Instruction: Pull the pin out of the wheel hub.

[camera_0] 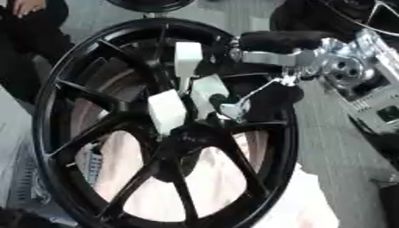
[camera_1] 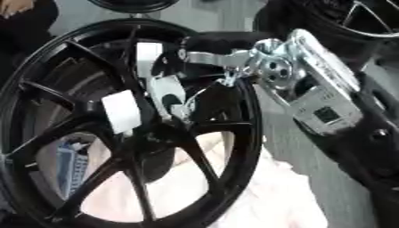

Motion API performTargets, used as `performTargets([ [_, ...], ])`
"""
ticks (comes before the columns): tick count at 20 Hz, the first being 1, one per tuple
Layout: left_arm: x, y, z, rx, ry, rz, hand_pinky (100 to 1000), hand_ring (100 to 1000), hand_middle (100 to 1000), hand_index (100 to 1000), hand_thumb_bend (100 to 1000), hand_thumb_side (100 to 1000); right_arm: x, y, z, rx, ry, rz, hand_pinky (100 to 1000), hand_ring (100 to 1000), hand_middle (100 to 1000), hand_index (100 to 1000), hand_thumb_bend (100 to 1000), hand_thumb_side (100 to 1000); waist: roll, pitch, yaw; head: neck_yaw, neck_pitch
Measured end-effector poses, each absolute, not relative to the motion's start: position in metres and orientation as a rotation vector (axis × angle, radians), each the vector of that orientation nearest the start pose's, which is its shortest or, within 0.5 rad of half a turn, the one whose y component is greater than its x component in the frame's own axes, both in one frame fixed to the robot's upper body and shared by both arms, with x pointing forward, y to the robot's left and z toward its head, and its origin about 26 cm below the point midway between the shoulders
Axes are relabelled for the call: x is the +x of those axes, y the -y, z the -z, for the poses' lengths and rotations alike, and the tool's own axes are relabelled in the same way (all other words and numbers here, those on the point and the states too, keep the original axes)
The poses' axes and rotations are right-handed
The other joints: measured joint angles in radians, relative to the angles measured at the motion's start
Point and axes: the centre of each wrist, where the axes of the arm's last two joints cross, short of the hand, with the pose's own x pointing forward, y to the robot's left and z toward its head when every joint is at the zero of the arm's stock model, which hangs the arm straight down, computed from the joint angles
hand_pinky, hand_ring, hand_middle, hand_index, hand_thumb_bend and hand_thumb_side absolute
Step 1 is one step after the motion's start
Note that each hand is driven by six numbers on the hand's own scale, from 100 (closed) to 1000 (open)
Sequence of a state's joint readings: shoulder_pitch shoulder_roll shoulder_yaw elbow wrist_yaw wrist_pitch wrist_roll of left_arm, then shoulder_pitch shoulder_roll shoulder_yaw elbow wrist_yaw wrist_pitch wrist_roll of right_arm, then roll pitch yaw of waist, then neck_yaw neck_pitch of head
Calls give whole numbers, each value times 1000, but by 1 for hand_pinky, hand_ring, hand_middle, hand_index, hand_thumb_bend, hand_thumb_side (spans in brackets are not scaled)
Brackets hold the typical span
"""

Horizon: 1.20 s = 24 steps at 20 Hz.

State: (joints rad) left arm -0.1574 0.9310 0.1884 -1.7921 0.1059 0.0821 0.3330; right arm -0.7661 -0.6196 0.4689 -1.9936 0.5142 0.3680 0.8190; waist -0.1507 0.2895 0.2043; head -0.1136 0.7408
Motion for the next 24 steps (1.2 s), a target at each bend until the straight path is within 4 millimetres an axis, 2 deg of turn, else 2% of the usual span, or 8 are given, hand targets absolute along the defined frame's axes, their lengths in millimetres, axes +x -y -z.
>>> performTargets([
  [1, 288, -419, -247, 978, 1967, 289, 753, 449, 524, 755, 192, 233, 299, 161, -284, -488, 1501, -1818, 852, 858, 780, 883, 100, 306, 0, 0, 0, 1, 0],
  [3, 288, -419, -247, 978, 1966, 289, 754, 449, 524, 755, 191, 234, 299, 161, -284, -488, 1497, -1822, 854, 859, 780, 883, 100, 281, 0, 0, 1, 1, 0],
  [9, 288, -419, -246, 977, 1966, 288, 755, 448, 523, 755, 188, 237, 299, 162, -280, -497, 1469, -1823, 855, 863, 782, 879, 100, 241, 0, 2, 6, 1, -3],
  [24, 288, -419, -245, 962, 1968, 276, 758, 448, 523, 755, 181, 243, 299, 163, -278, -509, 1463, -1800, 848, 857, 770, 857, 100, 287, -1, 18, 11, 0, -13],
])
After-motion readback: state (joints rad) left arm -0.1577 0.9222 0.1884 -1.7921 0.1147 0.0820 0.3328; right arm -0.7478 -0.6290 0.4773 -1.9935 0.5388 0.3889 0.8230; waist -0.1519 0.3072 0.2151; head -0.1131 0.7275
